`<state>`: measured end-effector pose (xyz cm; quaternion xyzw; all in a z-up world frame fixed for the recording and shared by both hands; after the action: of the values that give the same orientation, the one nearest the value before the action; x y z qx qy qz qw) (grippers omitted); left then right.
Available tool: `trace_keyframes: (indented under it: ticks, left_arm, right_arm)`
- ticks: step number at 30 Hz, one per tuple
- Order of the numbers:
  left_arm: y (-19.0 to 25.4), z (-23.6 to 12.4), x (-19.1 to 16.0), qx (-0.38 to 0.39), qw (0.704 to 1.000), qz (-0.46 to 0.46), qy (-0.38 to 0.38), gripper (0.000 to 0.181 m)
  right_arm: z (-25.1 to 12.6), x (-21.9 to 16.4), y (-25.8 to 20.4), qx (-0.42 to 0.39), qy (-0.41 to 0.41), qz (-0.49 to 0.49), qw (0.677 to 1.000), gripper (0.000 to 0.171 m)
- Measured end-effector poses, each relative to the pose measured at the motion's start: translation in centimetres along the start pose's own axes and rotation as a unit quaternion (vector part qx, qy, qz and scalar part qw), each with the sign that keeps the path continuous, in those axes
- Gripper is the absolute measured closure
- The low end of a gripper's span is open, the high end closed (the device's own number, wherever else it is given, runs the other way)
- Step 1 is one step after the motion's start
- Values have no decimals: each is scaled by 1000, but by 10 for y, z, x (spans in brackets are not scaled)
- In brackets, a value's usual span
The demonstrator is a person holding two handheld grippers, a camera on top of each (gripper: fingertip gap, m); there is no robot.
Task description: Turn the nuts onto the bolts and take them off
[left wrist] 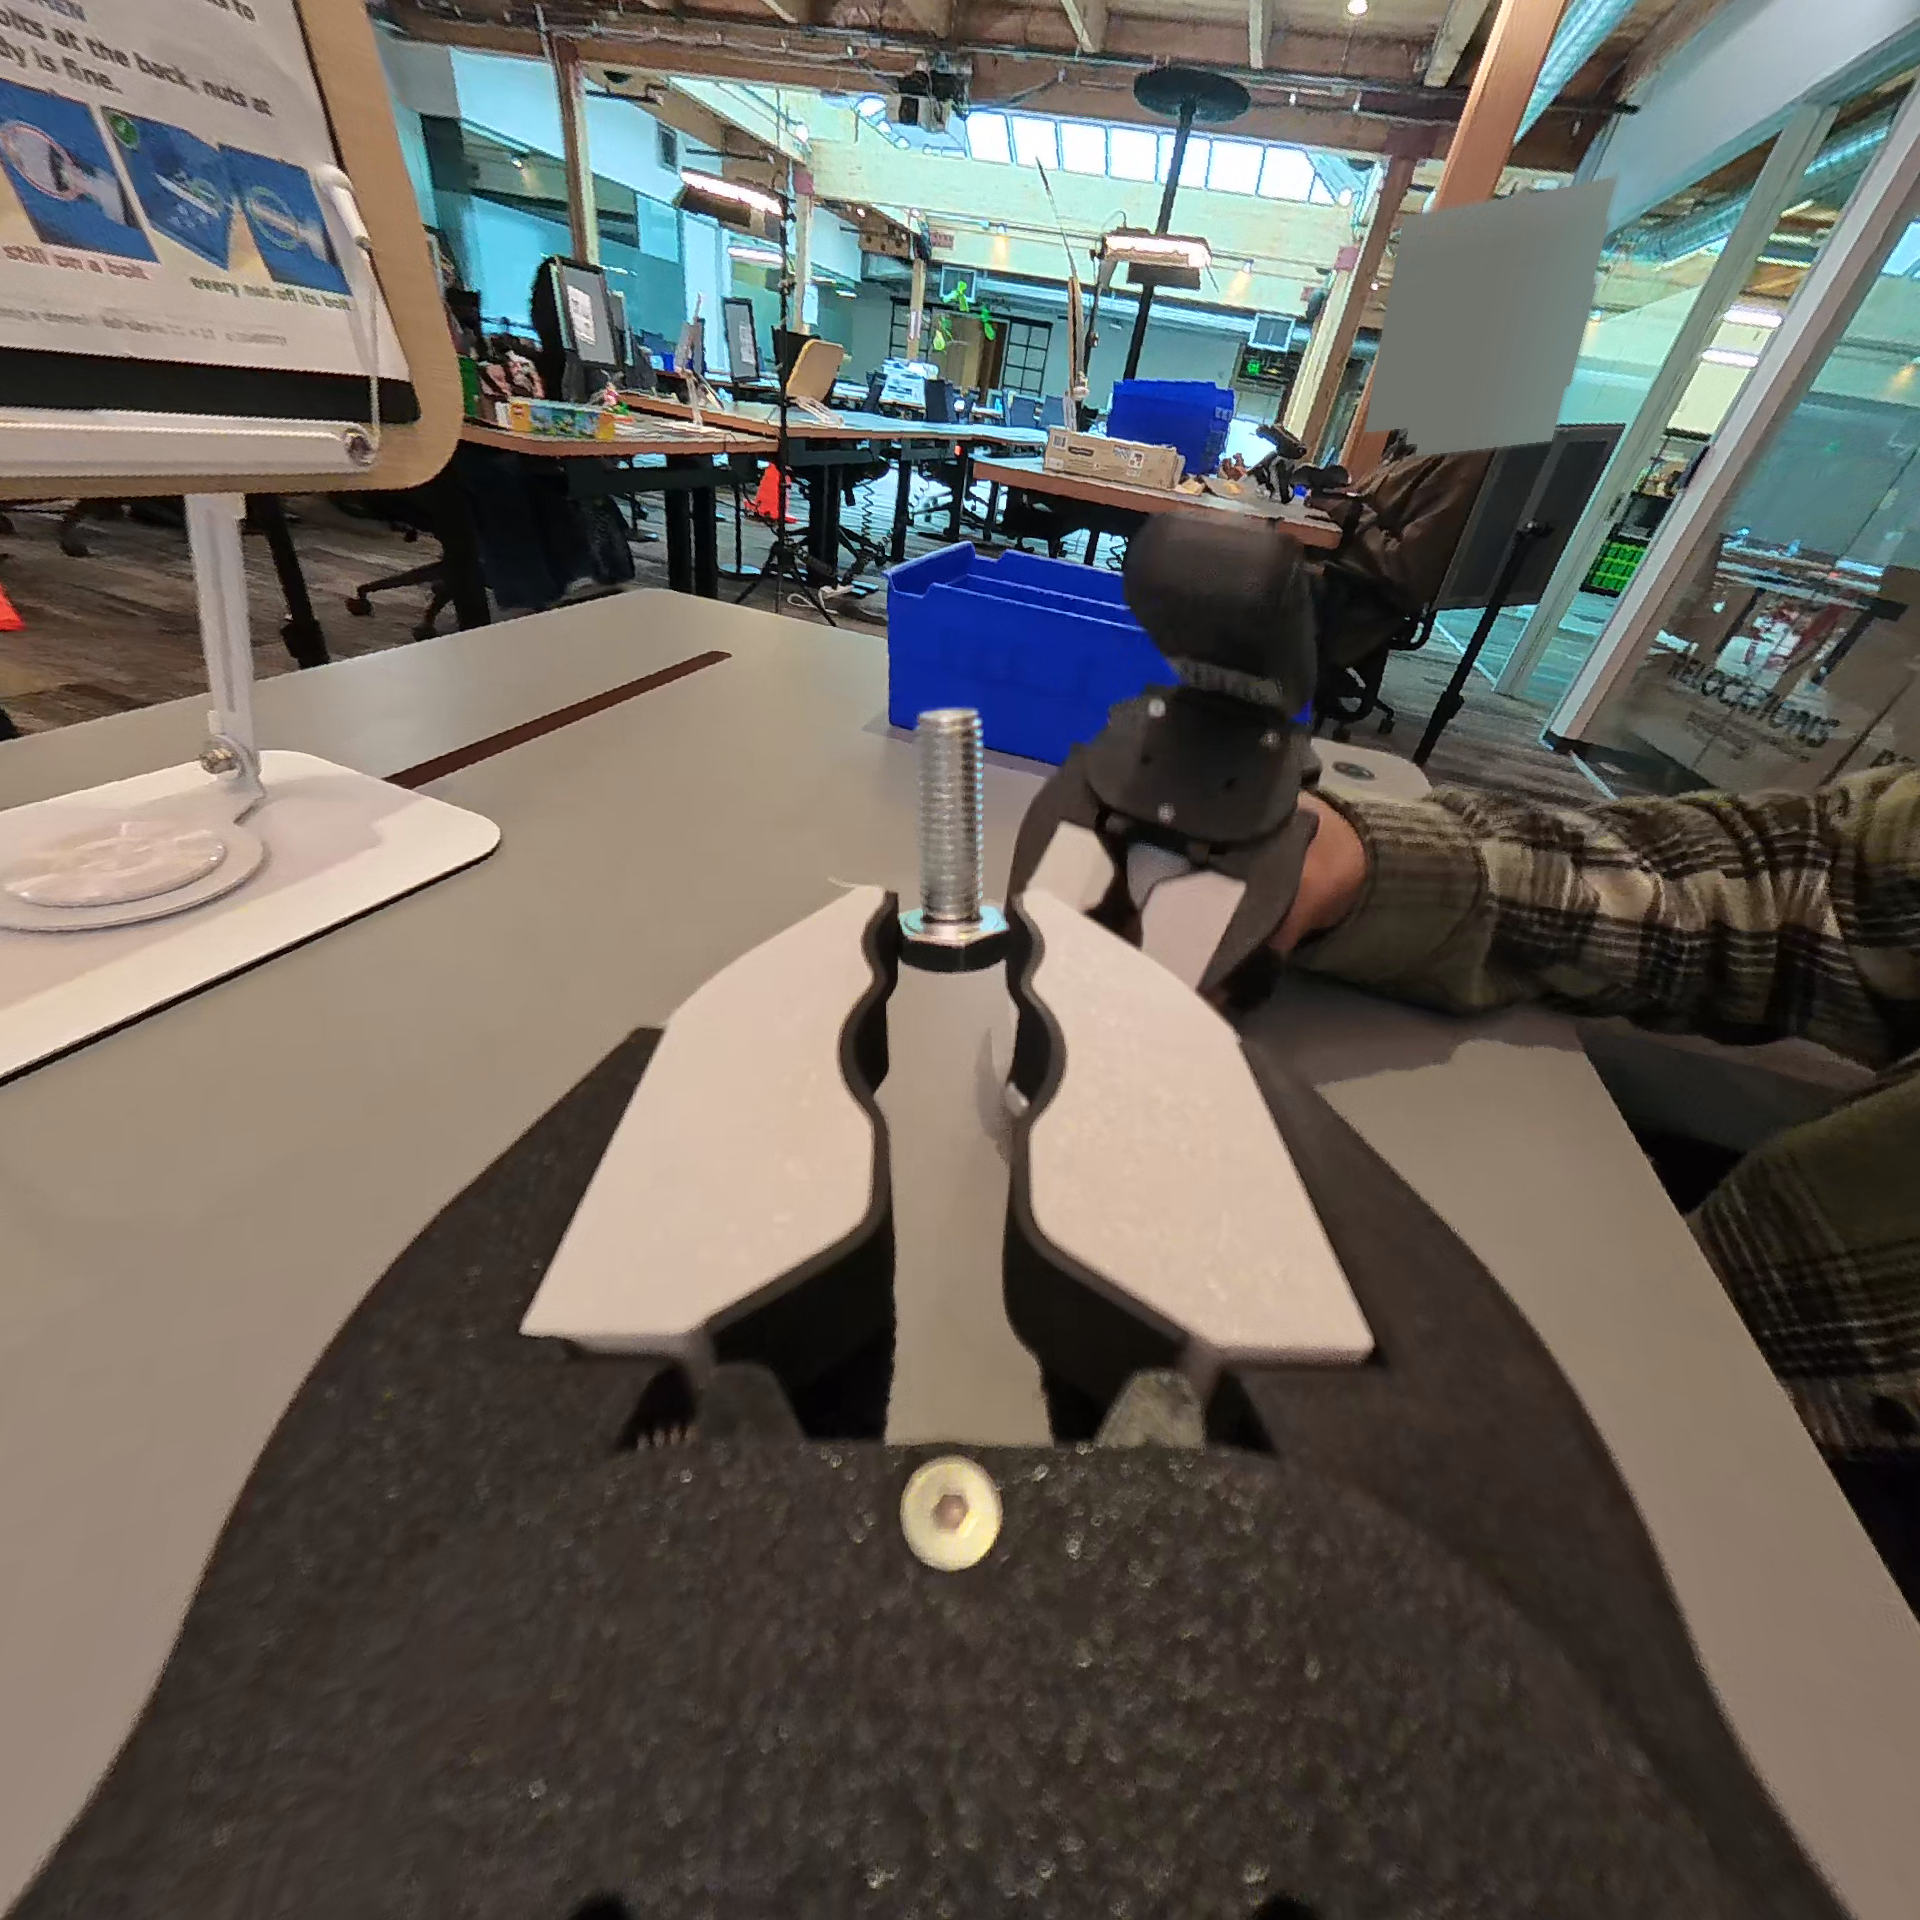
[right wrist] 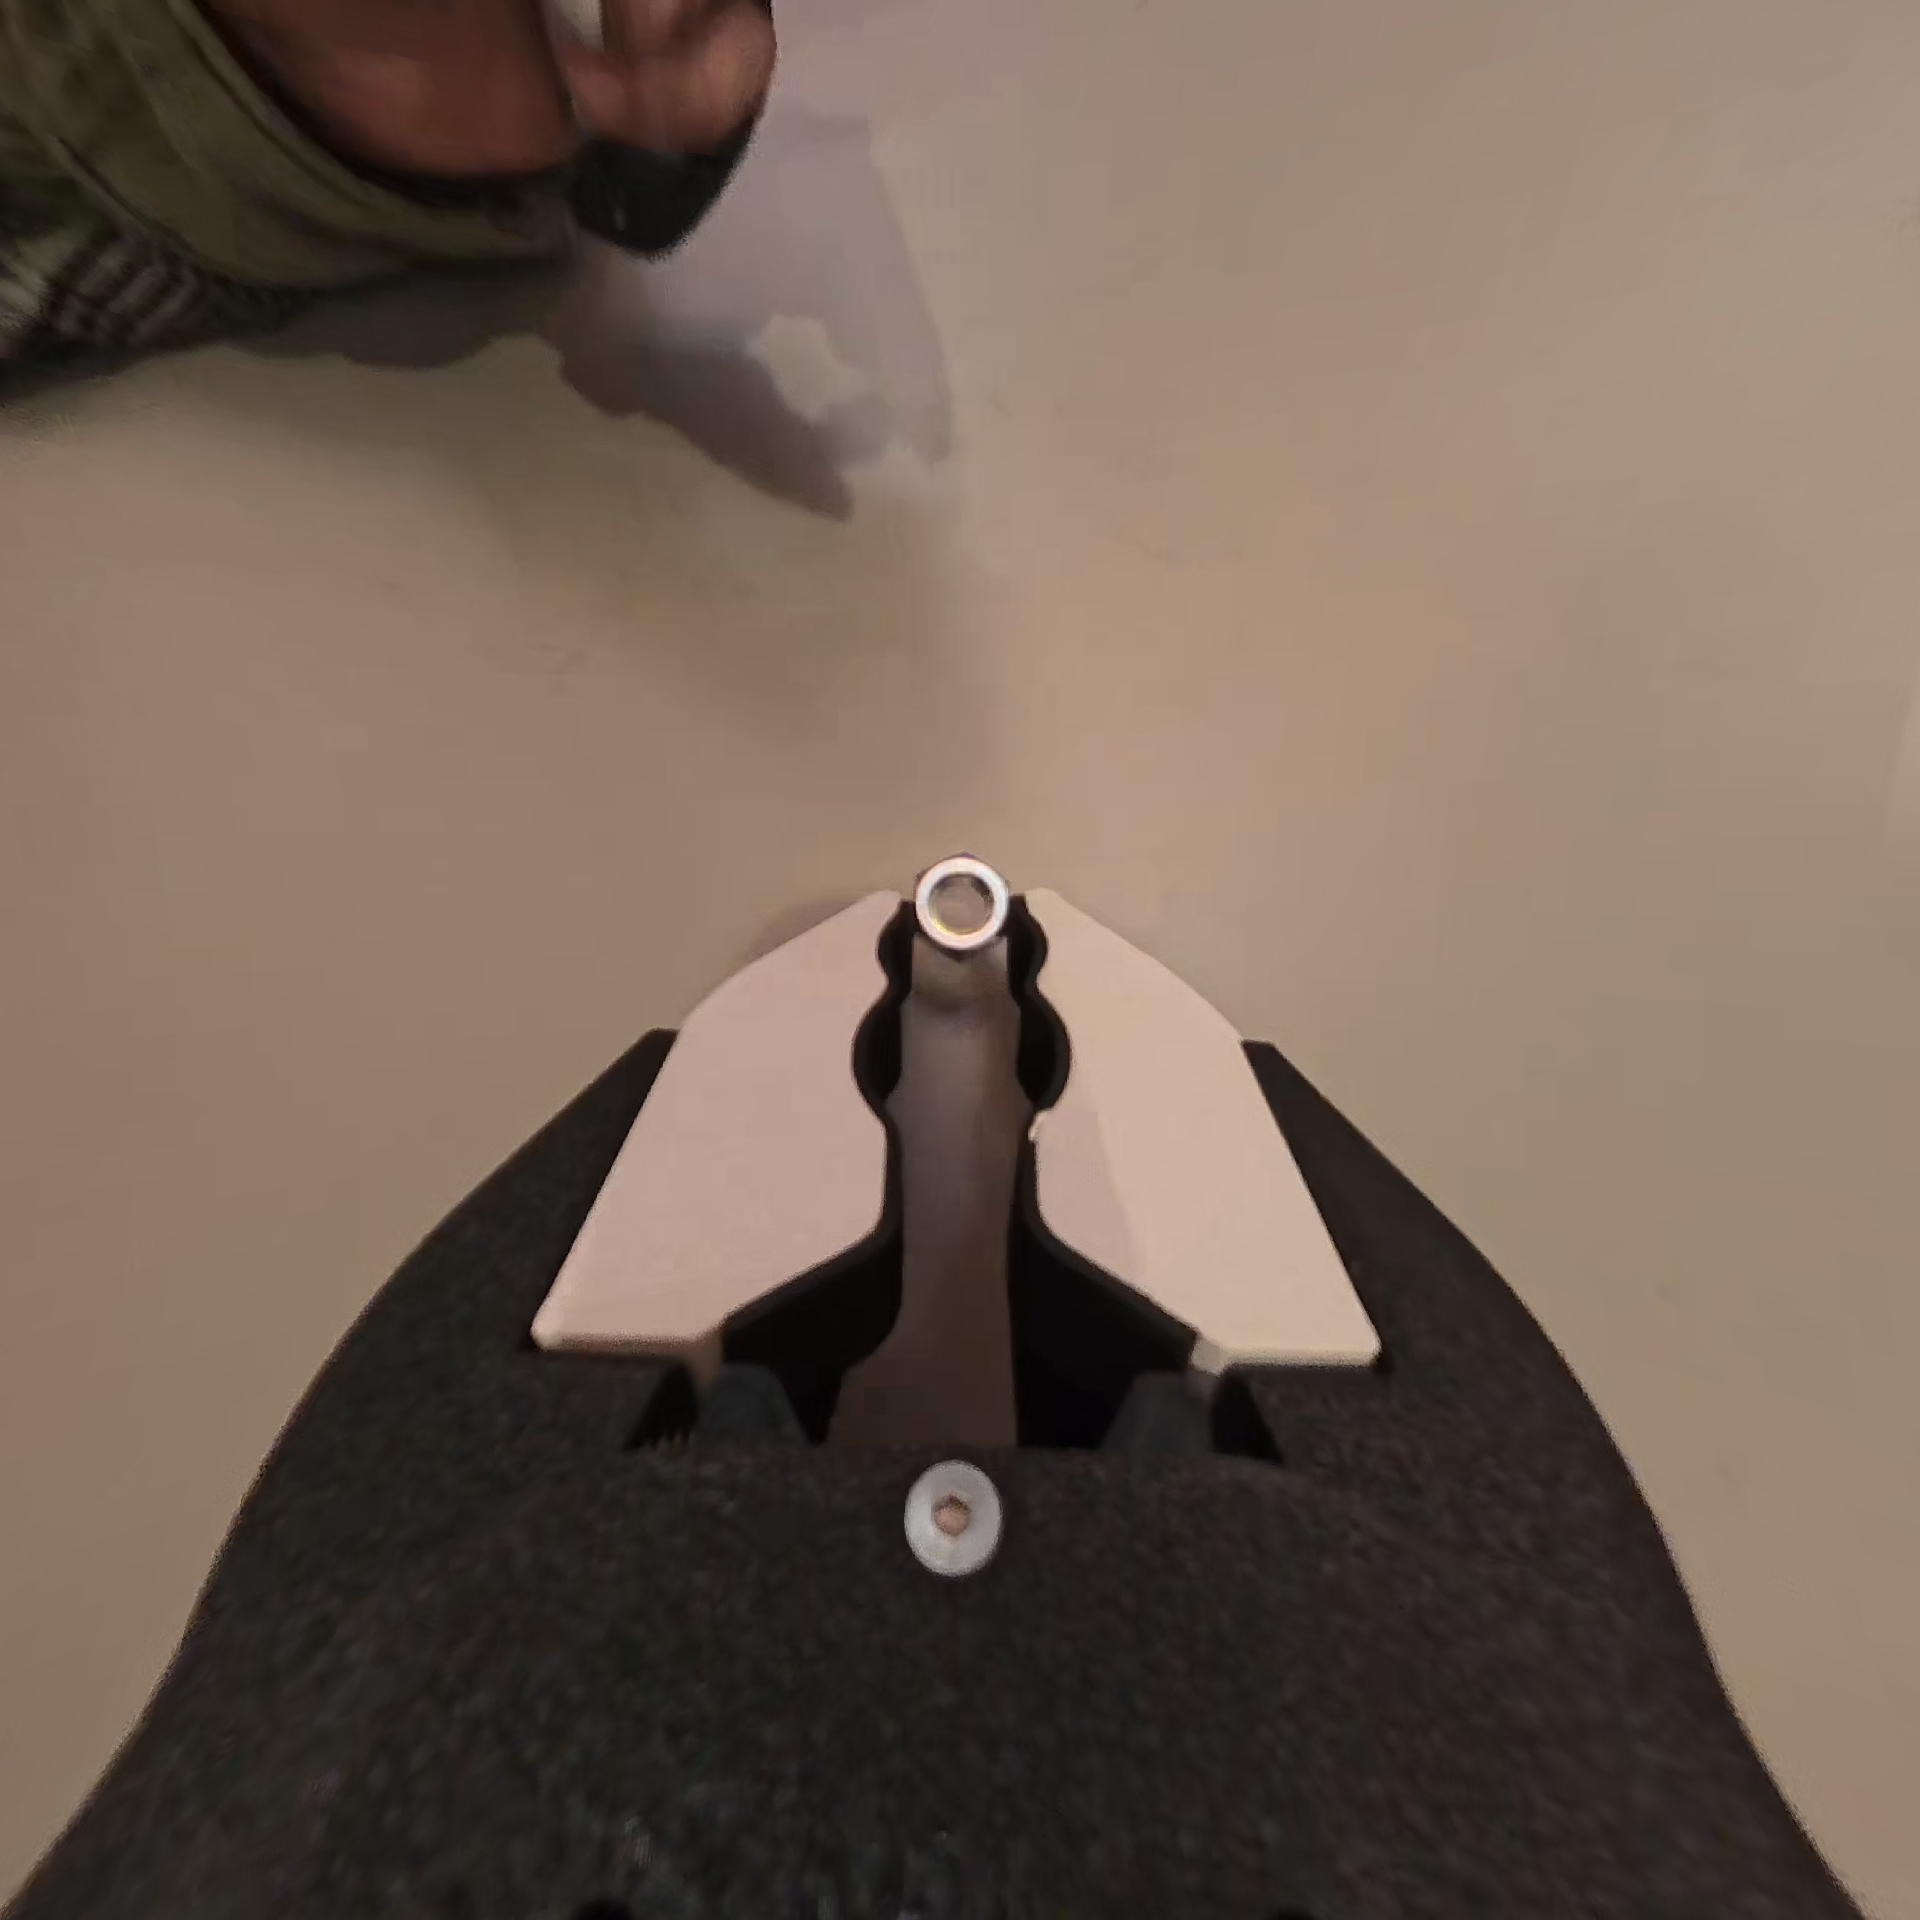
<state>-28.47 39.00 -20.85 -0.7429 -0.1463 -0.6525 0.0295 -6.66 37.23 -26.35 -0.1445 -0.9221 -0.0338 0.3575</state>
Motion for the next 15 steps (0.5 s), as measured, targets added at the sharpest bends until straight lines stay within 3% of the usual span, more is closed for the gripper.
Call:
trace_keyframes:
  ticks: [1,5,8,15]
  left_arm:
    - [1,1,0,-4,1000,3,-4,162]
    - [8,8,-3,-19,999,24,-24,162]
    - [16,15,-4,-24,998,49,-45,162]
    - [23,18,-3,-33,996,67,-55,162]
  right_arm:
    - [-8,5,0,6,15,5,1000,154]
    - [-58,47,-3,33,84,3,996,154]
    - [-82,85,-10,44,84,-27,995,154]
    - [-75,124,-15,63,40,-50,996,154]
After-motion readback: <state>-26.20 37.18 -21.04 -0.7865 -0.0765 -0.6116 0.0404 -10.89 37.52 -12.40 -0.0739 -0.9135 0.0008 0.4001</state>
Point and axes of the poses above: each gripper's, where its closed fingertips meet, z out along the fingers, x out of its top, y = z × x across the jaws, the point moved 9 cm from there along -z, back along the fingers, and after that the axes turned 7 degrees about -y, right-handed, at the moved point
